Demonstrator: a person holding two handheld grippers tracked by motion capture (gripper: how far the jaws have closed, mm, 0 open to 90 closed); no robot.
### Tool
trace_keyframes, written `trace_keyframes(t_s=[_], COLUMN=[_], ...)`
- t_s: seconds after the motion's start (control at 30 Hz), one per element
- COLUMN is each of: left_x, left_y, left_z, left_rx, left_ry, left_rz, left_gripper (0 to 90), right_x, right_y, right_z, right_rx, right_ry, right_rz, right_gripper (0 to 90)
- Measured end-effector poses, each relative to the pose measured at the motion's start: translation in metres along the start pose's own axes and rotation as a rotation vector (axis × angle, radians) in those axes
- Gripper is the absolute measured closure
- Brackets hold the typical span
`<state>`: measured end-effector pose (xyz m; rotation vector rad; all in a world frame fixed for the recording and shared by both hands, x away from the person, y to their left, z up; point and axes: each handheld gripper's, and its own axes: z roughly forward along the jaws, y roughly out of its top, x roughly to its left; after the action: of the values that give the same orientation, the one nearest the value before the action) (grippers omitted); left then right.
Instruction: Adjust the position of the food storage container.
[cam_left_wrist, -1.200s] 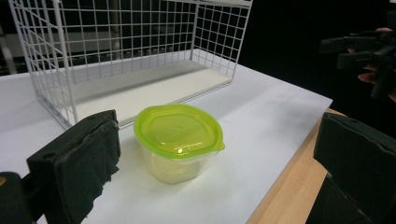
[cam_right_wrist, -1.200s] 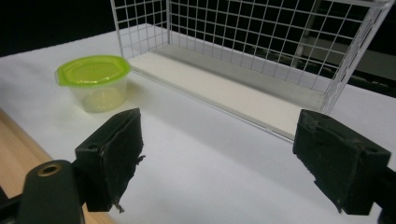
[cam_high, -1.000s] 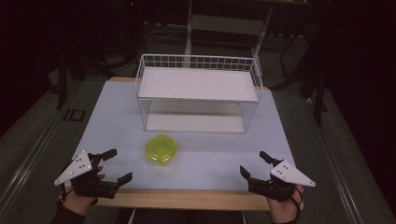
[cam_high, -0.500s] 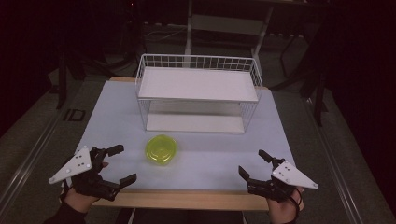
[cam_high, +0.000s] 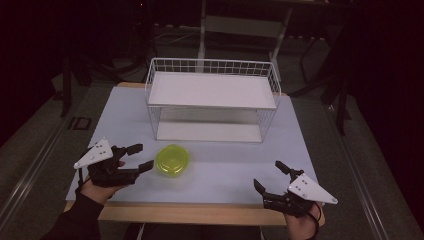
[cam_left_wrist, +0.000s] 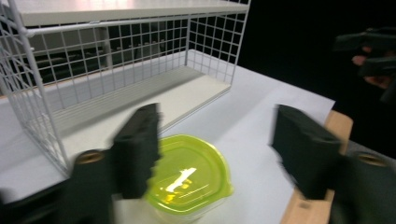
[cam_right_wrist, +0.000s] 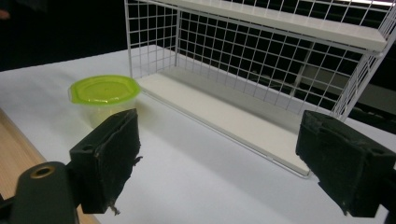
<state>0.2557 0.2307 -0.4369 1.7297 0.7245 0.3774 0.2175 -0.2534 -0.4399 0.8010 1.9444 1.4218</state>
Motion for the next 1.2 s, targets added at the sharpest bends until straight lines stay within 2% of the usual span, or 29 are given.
trace_keyframes(t_s=[0.03, 0.1, 0.13, 0.17, 0.2, 0.27, 0.37, 0.4, 0.47, 0.5, 0.53, 0.6, 0.77, 1.0, 1.13, 1.2], left_x=[0.002, 0.005, 0.007, 0.009, 0.011, 0.015, 0.02, 0.022, 0.025, 0.025, 0.029, 0.033, 0.04, 0.037, 0.029, 0.026], left_y=[-0.001, -0.004, -0.006, -0.008, -0.01, -0.015, -0.023, -0.026, -0.029, -0.029, -0.034, -0.039, -0.053, -0.06, -0.062, -0.063], left_z=[0.002, 0.005, 0.007, 0.009, 0.011, 0.016, 0.023, 0.025, 0.029, 0.029, 0.034, 0.038, 0.054, 0.069, 0.076, 0.079], left_rx=[0.003, 0.028, 0.042, 0.06, 0.072, 0.105, 0.155, 0.175, 0.21, 0.21, 0.257, 0.296, 0.379, 0.414, 0.433, 0.446], left_ry=[-0.009, 0.008, 0.011, 0.028, 0.03, 0.042, 0.047, 0.066, 0.081, 0.081, 0.128, 0.155, 0.134, 0.074, 0.039, 0.038], left_rz=[-0.004, -0.009, -0.021, -0.025, -0.024, -0.024, -0.036, -0.025, -0.041, -0.041, -0.036, -0.057, -0.112, -0.156, -0.143, -0.141], left_gripper=[47.6, 59.1, 68.1, 68.1, 77.2, 77.7, 86.8, 89.0, 90.0, 90.0, 90.0, 90.0, 90.0, 90.0, 90.0, 90.0], right_x=[0.0, 0.001, 0.001, 0.001, 0.001, 0.001, 0.002, 0.002, 0.002, 0.002, 0.002, 0.002, 0.003, 0.002, 0.002, 0.002], right_y=[0.0, 0.0, 0.0, 0.0, 0.0, 0.0, 0.0, 0.0, 0.0, 0.0, 0.0, 0.0, -0.001, -0.001, -0.002, -0.002], right_z=[0.0, 0.0, 0.0, 0.0, 0.001, 0.001, 0.001, 0.001, 0.002, 0.002, 0.001, 0.001, 0.002, 0.003, 0.003, 0.003], right_rx=[0.0, -0.002, 0.001, 0.001, 0.003, 0.005, 0.007, 0.006, 0.008, 0.008, 0.008, 0.008, 0.015, 0.021, 0.025, 0.026], right_ry=[0.0, 0.004, 0.001, 0.001, 0.012, 0.009, 0.015, 0.017, 0.018, 0.018, 0.019, 0.018, 0.023, 0.027, 0.029, 0.028], right_rz=[-0.002, -0.003, -0.006, -0.006, -0.001, 0.001, -0.002, -0.001, -0.003, -0.003, -0.003, -0.004, 0.0, 0.004, 0.008, 0.007], right_gripper=[13.6, 13.6, 13.6, 13.6, 13.6, 13.6, 13.6, 13.6, 13.6, 13.6, 13.6, 13.6, 13.6, 13.6, 13.6, 13.6])
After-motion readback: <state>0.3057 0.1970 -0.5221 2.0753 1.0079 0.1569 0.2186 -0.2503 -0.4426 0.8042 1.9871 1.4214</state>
